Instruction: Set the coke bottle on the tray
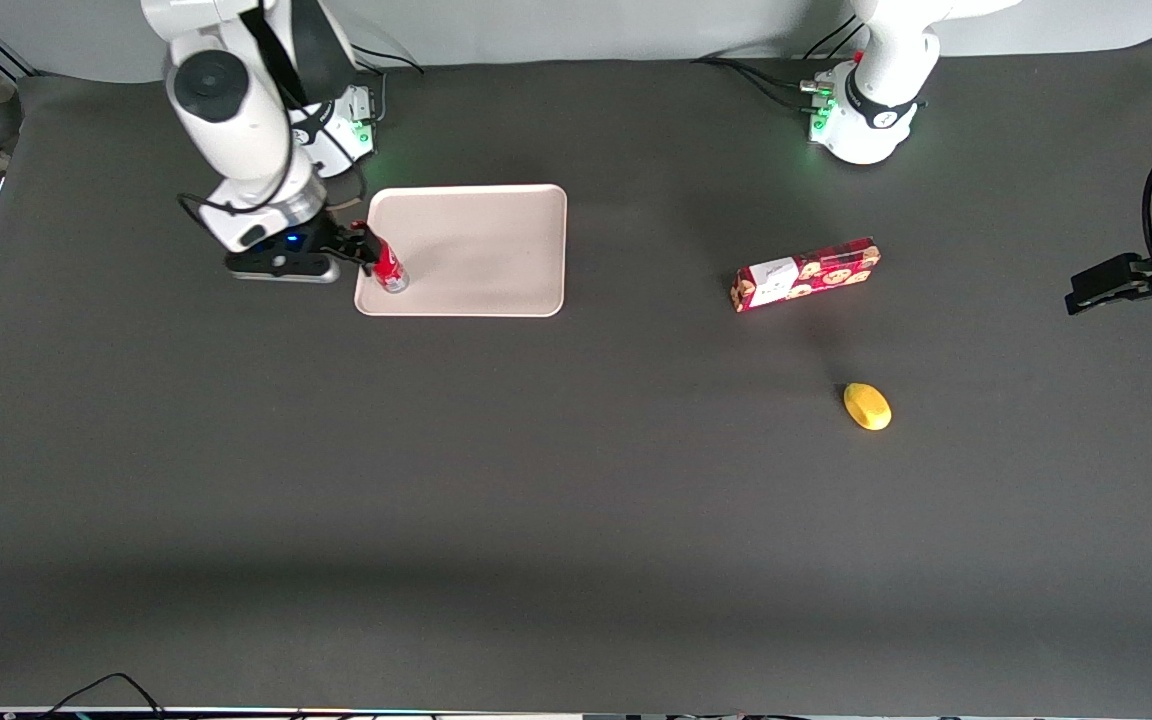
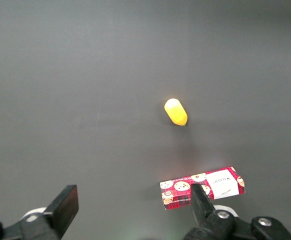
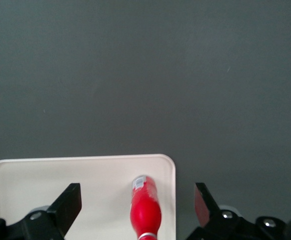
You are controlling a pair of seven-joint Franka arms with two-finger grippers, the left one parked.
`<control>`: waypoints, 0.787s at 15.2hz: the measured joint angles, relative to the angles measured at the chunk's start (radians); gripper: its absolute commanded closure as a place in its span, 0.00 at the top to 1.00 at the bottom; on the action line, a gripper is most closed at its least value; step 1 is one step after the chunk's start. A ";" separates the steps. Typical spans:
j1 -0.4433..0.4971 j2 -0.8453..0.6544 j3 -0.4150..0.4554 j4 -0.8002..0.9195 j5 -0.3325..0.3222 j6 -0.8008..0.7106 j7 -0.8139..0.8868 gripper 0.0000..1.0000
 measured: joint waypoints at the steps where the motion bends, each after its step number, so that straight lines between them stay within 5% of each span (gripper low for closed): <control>1: -0.002 0.004 -0.030 0.055 -0.011 -0.039 -0.032 1.00; 7: -0.017 0.081 -0.226 0.377 -0.057 -0.212 -0.269 1.00; 12: -0.088 0.209 -0.260 0.653 -0.053 -0.400 -0.396 1.00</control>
